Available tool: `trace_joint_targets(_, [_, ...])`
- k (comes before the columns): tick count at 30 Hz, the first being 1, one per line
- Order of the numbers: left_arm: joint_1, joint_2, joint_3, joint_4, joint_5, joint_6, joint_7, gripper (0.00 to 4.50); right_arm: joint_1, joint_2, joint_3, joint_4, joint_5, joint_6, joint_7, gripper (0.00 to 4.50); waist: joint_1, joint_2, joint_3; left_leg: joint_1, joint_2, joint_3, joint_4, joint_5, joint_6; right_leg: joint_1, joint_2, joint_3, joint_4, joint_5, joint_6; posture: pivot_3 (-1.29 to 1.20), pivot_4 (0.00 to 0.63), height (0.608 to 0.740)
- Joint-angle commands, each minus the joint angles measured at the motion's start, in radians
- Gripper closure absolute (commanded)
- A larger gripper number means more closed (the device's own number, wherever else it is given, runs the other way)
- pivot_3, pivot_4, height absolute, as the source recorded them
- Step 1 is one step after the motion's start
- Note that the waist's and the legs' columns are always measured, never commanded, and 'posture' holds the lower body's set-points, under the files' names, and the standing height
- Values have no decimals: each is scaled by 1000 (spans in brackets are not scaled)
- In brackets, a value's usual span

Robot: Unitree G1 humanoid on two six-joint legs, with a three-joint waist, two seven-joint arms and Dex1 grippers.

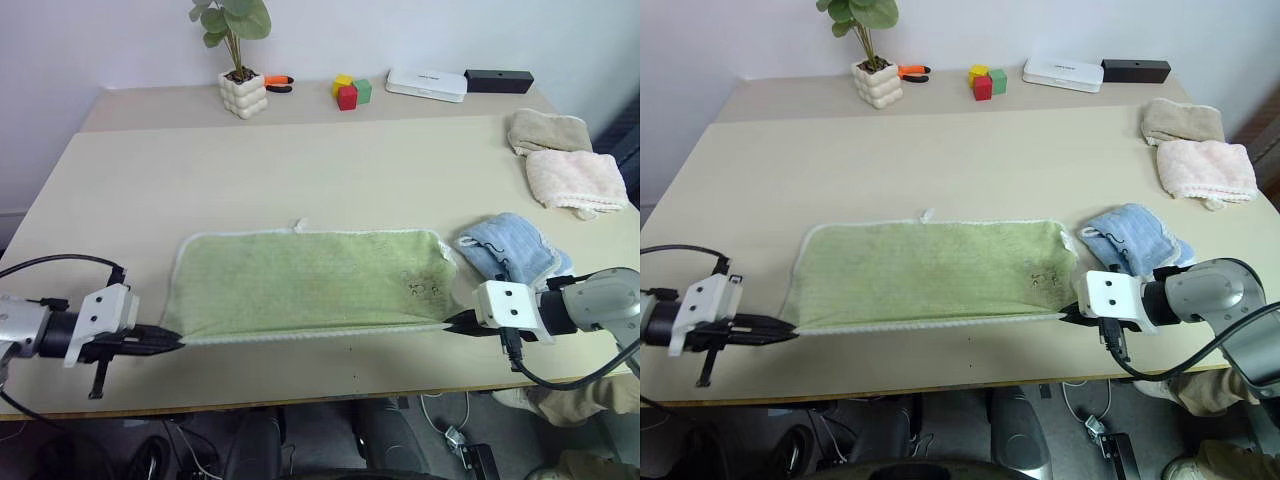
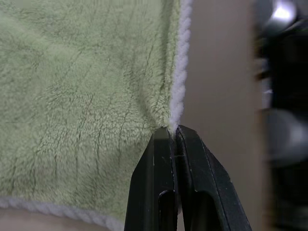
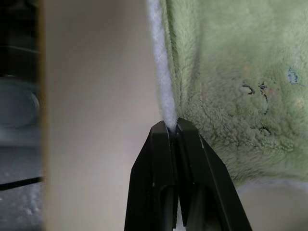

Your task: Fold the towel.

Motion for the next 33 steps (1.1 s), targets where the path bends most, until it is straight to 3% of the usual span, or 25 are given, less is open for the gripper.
trace_joint_targets(1, [-6,37,93,-8,-5,96,28,4500,-30,-19,-47,30,-26,28,-25,4473,2,0,0,0,0,0,0,0,0,0,0,0,0,0,-1,0,150,740])
trace_joint_targets(8, [-223,-39,-27,122,78,19,122,4500,-256,29,98,159,-166,-68,-60,4473,0,0,0,1,0,0,0,0,0,1,0,0,0,0,1,0,150,740])
trace_joint_targets(19, [-552,-220,-168,436,236,-203,250,4500,-619,242,244,453,-355,-207,-164,4473,-1,0,0,1,0,0,0,0,0,0,1,0,0,1,2,0,150,740])
trace_joint_targets(26, [-652,-275,-208,610,324,-331,307,4500,-671,311,283,611,-438,-308,-215,4473,-1,0,0,1,0,0,0,0,0,0,1,0,1,1,2,0,150,740])
trace_joint_targets(33, [-702,-313,-247,662,328,-280,295,4500,-671,346,285,645,-456,-317,-229,4473,-2,0,0,1,0,0,0,0,0,0,1,0,1,1,2,0,150,740])
